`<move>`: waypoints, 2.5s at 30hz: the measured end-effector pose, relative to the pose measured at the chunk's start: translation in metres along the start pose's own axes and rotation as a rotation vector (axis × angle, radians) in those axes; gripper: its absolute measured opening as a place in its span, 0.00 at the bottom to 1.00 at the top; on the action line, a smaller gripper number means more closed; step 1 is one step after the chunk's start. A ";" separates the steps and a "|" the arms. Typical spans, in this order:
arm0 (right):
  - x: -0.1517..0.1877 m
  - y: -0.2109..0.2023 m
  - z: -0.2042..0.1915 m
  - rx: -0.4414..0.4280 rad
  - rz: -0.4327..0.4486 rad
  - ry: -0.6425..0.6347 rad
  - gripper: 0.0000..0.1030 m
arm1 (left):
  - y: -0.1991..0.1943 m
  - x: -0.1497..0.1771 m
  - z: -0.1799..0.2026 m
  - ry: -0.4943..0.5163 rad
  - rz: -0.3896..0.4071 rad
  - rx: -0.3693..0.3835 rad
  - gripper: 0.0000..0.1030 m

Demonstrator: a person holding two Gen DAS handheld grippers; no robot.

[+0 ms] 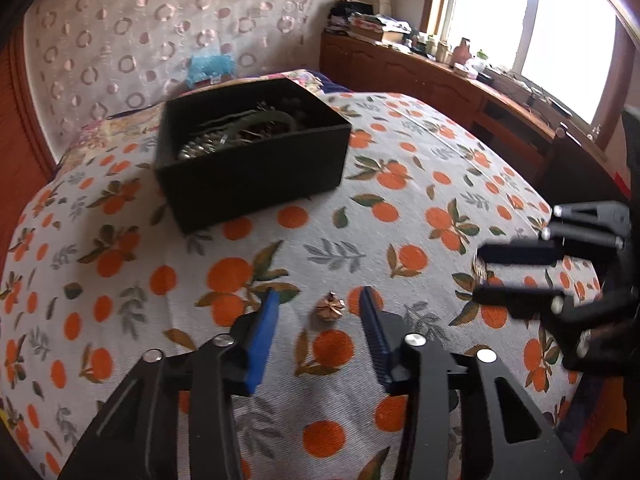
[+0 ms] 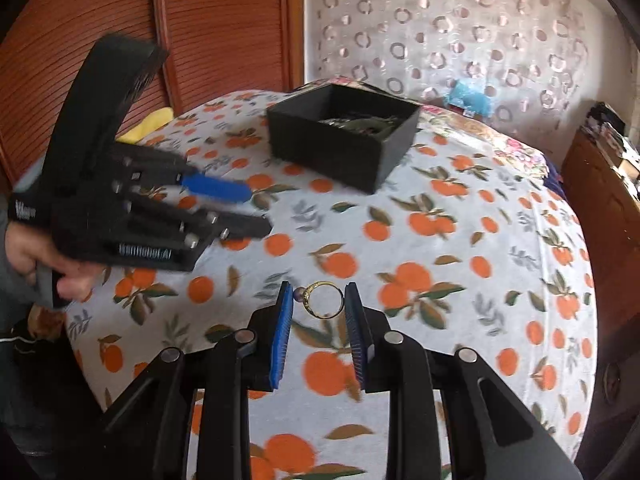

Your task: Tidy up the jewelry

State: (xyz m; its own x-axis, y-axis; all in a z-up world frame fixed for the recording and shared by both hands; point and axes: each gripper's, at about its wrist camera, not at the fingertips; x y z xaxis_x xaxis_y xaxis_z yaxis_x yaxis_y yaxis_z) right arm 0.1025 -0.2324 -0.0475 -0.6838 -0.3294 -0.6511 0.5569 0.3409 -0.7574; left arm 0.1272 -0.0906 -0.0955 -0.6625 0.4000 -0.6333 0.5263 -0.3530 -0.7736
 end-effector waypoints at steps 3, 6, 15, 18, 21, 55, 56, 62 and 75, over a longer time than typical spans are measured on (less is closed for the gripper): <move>-0.004 -0.001 0.008 0.008 0.011 0.016 0.28 | 0.004 -0.002 0.004 0.018 0.007 -0.010 0.25; -0.009 -0.001 0.015 0.015 0.019 0.029 0.28 | 0.004 -0.003 0.005 0.022 0.002 0.005 0.14; -0.048 0.010 0.032 0.030 0.063 0.059 0.28 | -0.007 -0.018 -0.003 0.014 0.053 -0.025 0.14; -0.072 0.021 0.037 0.014 0.086 0.085 0.28 | -0.012 -0.029 -0.010 0.013 0.082 -0.045 0.14; -0.097 0.033 0.039 -0.001 0.103 0.103 0.28 | -0.018 -0.041 -0.020 -0.003 0.116 -0.060 0.14; -0.119 0.042 0.082 0.002 0.127 0.221 0.42 | 0.004 -0.107 -0.070 -0.102 0.155 -0.199 0.14; -0.116 0.041 0.082 0.005 0.129 0.221 0.42 | 0.003 -0.106 -0.069 -0.105 0.158 -0.198 0.15; -0.105 0.036 0.083 0.027 0.140 0.230 0.42 | -0.006 -0.100 -0.065 -0.099 0.175 -0.213 0.48; -0.085 0.009 0.055 0.159 0.226 0.259 0.92 | -0.048 -0.064 -0.058 -0.124 0.216 -0.309 0.93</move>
State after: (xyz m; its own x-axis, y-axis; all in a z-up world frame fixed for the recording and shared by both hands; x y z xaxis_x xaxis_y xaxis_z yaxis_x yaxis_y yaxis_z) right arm 0.1912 -0.2503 -0.0017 -0.6208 -0.0210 -0.7837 0.7594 0.2319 -0.6079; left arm 0.1749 -0.0496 -0.0191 -0.5679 0.2329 -0.7895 0.7840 -0.1391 -0.6050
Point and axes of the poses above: each gripper's, at about its wrist camera, not at the fingertips, and y roughly the way its jaws point, z to its right, x to its underside, and after that the axes turned 4 degrees about y, right-handed
